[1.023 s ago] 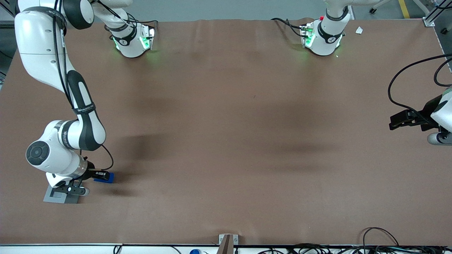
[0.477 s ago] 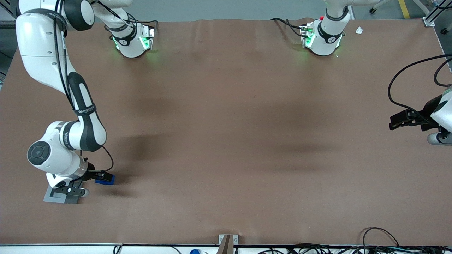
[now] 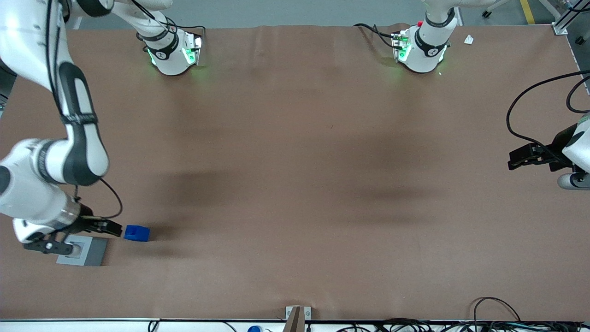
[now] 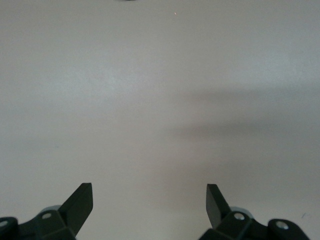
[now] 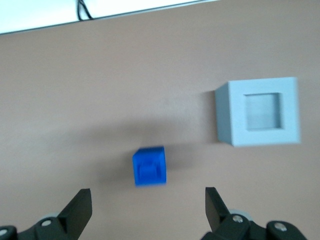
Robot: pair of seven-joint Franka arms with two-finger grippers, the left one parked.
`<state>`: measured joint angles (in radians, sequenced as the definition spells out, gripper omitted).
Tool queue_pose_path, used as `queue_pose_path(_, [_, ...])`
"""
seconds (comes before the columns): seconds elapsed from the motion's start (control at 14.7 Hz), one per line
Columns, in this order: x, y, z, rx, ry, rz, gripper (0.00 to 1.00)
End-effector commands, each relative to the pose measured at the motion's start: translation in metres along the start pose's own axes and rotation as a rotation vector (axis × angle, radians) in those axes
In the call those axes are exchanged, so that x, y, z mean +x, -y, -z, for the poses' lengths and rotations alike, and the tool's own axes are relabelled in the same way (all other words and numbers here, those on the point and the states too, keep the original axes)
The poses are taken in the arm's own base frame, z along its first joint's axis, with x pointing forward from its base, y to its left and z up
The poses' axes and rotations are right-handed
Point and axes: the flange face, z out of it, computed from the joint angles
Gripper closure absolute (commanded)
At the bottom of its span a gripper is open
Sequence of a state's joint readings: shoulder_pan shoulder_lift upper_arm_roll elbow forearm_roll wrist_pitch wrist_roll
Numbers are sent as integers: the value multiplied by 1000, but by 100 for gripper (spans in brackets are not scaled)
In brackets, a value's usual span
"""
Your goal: Insert blue part into gray base with right arm
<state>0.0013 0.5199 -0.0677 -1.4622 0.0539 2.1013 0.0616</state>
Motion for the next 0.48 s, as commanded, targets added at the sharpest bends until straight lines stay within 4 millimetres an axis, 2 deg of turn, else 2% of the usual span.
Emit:
queue_pose_path(0.0, [-27,-5,72,9,37,45,0])
queue_pose_path(0.41, [-75,0,186,16,71,61,0])
